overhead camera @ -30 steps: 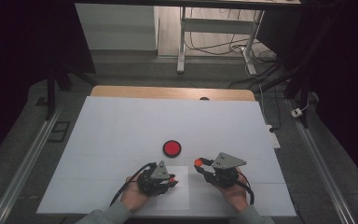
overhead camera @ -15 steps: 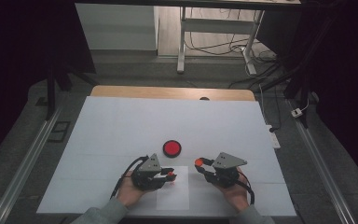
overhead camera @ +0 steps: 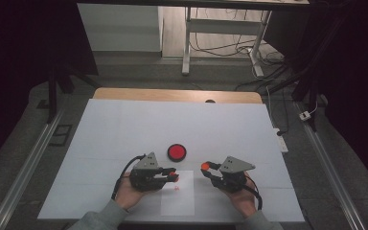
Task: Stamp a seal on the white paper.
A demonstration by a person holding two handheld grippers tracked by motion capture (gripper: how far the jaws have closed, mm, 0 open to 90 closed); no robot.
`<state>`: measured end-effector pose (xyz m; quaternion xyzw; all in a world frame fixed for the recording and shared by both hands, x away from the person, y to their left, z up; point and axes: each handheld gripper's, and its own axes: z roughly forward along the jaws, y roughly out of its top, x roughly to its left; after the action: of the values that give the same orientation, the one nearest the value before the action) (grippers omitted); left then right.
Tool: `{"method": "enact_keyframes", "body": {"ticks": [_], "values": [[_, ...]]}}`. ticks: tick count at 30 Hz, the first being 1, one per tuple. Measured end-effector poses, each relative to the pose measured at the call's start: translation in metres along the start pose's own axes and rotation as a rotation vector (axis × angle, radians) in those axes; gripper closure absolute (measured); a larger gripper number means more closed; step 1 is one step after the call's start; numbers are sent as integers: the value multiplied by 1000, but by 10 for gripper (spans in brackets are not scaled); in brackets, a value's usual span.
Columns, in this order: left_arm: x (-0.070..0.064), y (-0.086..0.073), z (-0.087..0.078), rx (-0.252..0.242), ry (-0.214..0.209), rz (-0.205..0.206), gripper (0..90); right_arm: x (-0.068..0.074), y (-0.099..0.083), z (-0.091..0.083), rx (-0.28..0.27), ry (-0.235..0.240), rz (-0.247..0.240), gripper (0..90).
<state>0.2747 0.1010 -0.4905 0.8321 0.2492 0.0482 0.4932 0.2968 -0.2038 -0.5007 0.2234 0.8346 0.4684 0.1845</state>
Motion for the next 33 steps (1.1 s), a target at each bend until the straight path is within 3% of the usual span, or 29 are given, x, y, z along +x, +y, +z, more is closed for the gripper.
{"method": "enact_keyframes", "body": {"ticks": [12,33], "values": [[19,10,-30,-68,22,-36,721,1,0,1,9,0,-12,644],[41,33,-55,-143,27,-68,721,3,1,7,14,14,-16,643]]}}
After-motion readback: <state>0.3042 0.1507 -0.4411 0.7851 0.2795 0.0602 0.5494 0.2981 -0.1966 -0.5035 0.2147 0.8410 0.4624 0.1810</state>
